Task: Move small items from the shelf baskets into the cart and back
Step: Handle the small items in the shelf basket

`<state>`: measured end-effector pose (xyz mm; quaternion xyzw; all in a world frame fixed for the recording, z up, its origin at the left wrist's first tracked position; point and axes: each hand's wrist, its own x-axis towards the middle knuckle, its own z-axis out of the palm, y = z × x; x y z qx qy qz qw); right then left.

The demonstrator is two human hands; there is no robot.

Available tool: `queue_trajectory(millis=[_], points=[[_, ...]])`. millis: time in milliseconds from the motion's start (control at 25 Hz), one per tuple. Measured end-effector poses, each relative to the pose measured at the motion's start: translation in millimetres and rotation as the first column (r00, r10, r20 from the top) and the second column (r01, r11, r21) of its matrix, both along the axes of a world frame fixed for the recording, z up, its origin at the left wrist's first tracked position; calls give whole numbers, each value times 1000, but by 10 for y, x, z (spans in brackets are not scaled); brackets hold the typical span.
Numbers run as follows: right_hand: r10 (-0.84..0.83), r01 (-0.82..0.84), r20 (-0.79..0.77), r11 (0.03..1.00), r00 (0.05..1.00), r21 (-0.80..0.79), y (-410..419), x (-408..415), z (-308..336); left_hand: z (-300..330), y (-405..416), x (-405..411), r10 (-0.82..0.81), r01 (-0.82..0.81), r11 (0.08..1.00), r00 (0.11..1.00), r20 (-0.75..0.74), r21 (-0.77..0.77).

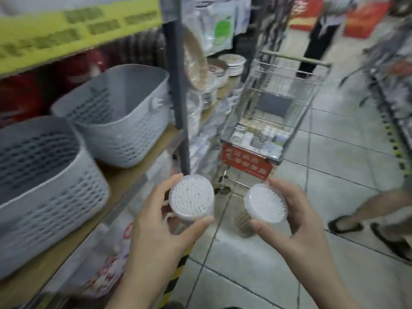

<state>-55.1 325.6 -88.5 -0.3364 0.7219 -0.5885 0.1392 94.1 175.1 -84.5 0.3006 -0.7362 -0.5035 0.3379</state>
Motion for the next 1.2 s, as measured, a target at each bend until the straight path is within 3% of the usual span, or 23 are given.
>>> queue_trajectory(millis=[240, 800, 1000, 1200], points=[[-180, 166, 174, 982, 968, 93, -33, -798, -392, -289, -301, -1023, -169, 159, 984, 976, 139, 81], [-402, 358, 239, 910, 884, 209, -895, -3002, -741, -646, -1570, -3703, -369, 329, 925, 898, 242, 189], [-436, 378, 271, 894, 858, 242, -980, -3806, -936, -795, -1700, -4518, -385, 331, 917, 880, 279, 222], [-391, 318, 287, 909, 875, 269, -1213, -4593, -1034, -941, -1879, -5161, -314, 230, 934, 895, 318, 274]])
